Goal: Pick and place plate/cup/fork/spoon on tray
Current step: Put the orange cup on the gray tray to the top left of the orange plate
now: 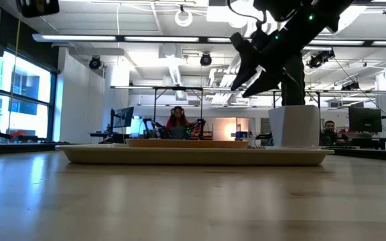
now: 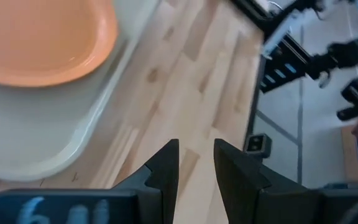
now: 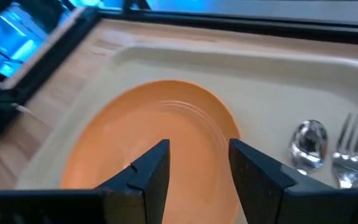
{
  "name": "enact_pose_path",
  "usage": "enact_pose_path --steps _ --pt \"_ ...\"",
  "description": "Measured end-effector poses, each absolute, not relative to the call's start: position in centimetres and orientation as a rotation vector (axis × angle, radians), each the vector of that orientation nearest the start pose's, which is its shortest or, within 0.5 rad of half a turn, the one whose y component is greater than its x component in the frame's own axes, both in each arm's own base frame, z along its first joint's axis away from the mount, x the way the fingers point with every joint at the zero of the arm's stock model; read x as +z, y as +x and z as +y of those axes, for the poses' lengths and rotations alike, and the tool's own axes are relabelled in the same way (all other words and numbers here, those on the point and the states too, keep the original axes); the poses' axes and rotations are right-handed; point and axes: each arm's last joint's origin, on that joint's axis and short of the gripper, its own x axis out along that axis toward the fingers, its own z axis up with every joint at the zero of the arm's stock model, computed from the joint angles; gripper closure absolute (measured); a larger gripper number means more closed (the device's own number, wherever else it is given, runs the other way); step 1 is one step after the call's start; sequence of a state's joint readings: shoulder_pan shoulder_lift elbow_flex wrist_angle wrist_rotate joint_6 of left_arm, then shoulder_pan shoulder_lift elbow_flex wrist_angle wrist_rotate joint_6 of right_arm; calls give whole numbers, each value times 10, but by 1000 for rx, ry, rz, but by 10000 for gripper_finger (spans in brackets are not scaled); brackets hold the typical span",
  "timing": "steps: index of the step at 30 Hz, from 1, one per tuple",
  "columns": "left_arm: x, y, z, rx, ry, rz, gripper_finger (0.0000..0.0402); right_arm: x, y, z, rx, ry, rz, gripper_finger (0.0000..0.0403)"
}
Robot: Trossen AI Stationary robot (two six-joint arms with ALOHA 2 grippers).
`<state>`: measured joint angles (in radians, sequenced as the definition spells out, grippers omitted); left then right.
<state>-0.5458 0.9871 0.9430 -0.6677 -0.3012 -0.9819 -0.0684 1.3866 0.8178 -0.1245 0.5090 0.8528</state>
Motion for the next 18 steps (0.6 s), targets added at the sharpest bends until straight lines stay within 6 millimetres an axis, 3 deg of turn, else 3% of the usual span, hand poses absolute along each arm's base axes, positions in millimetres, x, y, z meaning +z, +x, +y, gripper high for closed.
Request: enact_pose_path --steps 11,18 --pt "300 147 -110 87 -624 874 310 231 286 -18 -711 654 337 247" --pt "293 129 -117 115 -610 995 275 230 286 -16 -667 691 359 247"
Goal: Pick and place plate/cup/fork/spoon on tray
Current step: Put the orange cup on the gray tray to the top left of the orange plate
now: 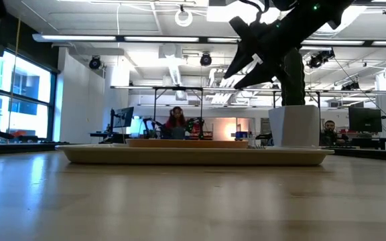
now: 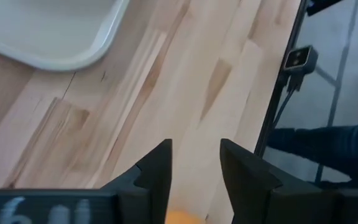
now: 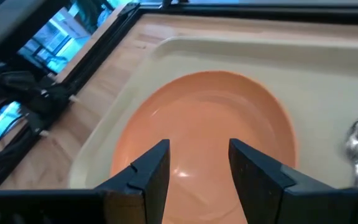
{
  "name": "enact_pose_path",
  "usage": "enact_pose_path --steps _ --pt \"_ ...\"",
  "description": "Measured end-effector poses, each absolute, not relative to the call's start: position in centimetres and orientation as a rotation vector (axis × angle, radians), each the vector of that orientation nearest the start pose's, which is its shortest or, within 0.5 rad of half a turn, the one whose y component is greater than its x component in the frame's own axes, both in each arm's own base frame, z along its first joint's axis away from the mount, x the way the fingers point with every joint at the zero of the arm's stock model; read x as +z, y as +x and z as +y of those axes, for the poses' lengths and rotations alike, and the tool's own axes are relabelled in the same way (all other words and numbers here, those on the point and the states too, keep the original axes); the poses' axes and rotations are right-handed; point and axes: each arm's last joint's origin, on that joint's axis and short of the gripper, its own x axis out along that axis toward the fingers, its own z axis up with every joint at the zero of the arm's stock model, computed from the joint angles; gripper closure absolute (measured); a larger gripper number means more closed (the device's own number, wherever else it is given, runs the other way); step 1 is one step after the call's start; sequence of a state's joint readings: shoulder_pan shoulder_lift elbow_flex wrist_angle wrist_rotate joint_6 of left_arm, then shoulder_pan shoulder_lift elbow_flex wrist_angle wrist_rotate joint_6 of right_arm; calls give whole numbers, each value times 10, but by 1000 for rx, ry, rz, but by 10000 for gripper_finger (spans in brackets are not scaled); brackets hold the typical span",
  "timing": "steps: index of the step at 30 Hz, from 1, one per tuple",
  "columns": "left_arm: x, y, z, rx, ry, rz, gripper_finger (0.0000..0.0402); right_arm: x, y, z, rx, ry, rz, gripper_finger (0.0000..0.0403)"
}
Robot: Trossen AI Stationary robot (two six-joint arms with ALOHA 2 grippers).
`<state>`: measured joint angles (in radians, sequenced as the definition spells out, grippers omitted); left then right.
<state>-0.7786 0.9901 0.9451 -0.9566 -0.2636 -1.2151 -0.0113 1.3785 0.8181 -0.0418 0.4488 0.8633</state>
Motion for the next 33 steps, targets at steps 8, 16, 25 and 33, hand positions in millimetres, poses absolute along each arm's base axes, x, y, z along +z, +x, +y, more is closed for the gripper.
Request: enact_pose_path --steps 8,16,25,33 --pt "286 119 -129 9 -590 1147 233 230 287 -12 -577 785 397 247" --pt "267 107 -147 2 -583 1294 233 230 287 4 -573 769 387 247" --pt "252 94 -172 -39 -437 1370 231 230 286 9 -611 747 358 247" --pt "232 90 -191 -55 -266 1425 231 230 287 9 -614 770 353 247"
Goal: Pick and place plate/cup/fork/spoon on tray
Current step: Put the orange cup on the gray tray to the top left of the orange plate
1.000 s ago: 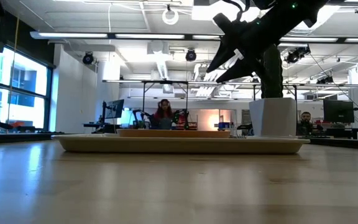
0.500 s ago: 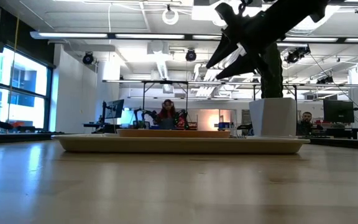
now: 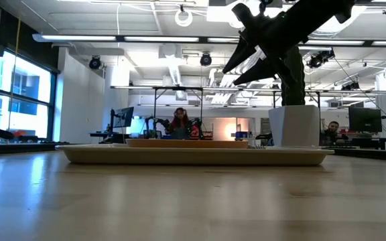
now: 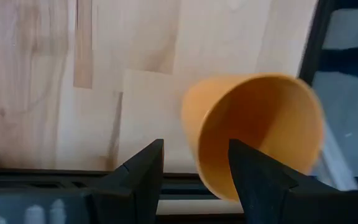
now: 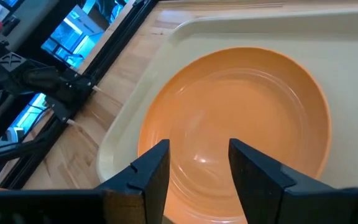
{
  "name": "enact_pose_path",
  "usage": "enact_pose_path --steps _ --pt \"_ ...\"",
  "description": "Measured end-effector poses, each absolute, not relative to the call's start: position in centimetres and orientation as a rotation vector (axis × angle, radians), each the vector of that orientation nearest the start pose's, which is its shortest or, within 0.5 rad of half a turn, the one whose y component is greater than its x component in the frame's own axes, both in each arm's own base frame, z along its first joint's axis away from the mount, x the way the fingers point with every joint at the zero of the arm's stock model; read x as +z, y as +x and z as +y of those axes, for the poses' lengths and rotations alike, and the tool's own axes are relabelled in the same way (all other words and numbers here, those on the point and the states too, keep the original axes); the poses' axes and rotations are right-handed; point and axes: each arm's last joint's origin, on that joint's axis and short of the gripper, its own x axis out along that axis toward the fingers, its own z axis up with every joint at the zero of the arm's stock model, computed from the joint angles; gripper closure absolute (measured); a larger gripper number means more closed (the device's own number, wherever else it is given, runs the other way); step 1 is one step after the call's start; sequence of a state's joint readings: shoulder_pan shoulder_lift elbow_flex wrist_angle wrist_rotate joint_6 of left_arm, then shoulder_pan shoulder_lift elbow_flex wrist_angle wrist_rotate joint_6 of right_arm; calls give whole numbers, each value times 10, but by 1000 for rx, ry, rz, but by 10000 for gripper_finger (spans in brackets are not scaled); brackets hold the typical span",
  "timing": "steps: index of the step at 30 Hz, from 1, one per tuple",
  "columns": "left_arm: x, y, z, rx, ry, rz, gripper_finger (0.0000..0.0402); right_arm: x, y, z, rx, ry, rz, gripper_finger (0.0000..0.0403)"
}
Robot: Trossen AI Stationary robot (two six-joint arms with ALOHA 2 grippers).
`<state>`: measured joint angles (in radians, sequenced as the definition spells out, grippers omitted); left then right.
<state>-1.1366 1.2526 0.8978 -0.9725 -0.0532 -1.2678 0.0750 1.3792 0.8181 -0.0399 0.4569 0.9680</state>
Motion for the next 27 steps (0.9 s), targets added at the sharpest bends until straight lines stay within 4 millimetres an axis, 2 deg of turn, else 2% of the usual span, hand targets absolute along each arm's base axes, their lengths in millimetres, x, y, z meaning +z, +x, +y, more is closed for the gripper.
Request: enact_pose_path --steps 4,8,11,16,18,21,27 --pt "221 93 -195 -28 -197 1449 234 230 287 9 -611 767 356 247" --pt "213 101 -196 10 -178 1461 255 230 287 9 -603 765 361 247" --pt "213 111 -193 29 -203 1453 291 230 287 9 -591 747 372 247" --pt "214 140 -179 40 -264 1406 381 234 290 10 -530 697 360 252" --pt "216 153 -170 65 -290 1390 393 238 290 11 -471 671 356 259" --pt "225 175 -152 94 -302 1366 388 248 286 11 -421 644 342 270" --pt "258 217 -99 177 -311 1288 396 272 258 2 -441 615 332 288"
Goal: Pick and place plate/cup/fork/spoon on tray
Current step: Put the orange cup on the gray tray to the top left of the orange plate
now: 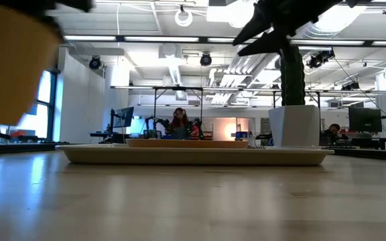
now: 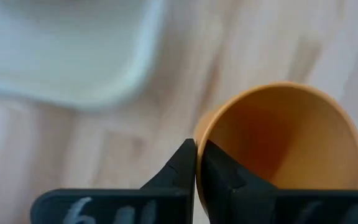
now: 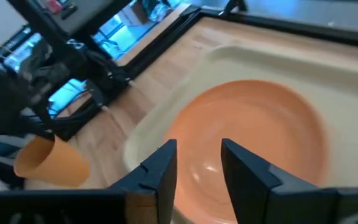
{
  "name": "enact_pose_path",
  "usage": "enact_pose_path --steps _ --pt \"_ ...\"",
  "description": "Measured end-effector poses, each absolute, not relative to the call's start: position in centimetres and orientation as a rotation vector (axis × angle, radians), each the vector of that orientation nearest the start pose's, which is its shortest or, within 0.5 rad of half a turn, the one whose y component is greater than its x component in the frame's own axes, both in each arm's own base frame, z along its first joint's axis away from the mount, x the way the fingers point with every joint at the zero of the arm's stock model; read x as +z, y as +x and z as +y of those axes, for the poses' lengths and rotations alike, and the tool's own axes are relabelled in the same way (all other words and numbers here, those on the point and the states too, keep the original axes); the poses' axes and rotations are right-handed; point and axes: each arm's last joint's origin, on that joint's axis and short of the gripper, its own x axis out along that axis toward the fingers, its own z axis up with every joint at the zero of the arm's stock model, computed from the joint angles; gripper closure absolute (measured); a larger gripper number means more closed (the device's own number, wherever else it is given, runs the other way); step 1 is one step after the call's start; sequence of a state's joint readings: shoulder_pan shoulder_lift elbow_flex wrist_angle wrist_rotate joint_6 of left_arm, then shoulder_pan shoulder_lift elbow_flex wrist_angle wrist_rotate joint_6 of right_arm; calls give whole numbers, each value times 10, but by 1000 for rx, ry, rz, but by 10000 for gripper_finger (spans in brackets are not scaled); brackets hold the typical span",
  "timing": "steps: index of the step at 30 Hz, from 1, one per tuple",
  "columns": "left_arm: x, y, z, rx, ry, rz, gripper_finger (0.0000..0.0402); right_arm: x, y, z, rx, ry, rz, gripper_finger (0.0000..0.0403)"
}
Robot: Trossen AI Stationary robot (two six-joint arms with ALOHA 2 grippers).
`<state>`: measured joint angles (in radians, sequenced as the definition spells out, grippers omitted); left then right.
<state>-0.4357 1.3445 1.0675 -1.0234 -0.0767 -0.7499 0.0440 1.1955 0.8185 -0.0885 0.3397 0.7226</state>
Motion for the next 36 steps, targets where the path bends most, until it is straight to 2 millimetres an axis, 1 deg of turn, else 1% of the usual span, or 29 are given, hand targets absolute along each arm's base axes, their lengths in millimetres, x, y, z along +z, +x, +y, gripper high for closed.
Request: enact_pose_path --steps 5,9,11,14,18,20,23,26,29,33,36 --pt "281 242 -44 293 -362 1181 398 288 229 -10 -471 521 362 290" --pt "287 252 -2 428 -435 1136 399 291 221 -15 -511 384 381 290" --pt "290 252 16 477 -441 1122 399 292 221 -18 -532 319 383 290" --pt "297 252 43 511 -405 1074 399 294 222 -25 -544 248 375 290" --pt "301 247 81 560 -358 1040 399 298 224 -39 -587 225 323 290" --pt "300 241 100 589 -341 1050 400 303 225 -47 -617 254 258 290" --pt "292 240 127 606 -346 1068 400 308 225 -60 -661 256 195 290" --pt "280 241 147 602 -336 1118 400 312 224 -73 -692 226 150 290" --pt "267 246 162 577 -291 1194 400 313 220 -85 -713 249 126 290" --pt "260 250 173 549 -257 1229 398 307 214 -99 -747 339 158 290" --pt "252 252 178 526 -233 1262 397 300 210 -105 -786 362 218 290"
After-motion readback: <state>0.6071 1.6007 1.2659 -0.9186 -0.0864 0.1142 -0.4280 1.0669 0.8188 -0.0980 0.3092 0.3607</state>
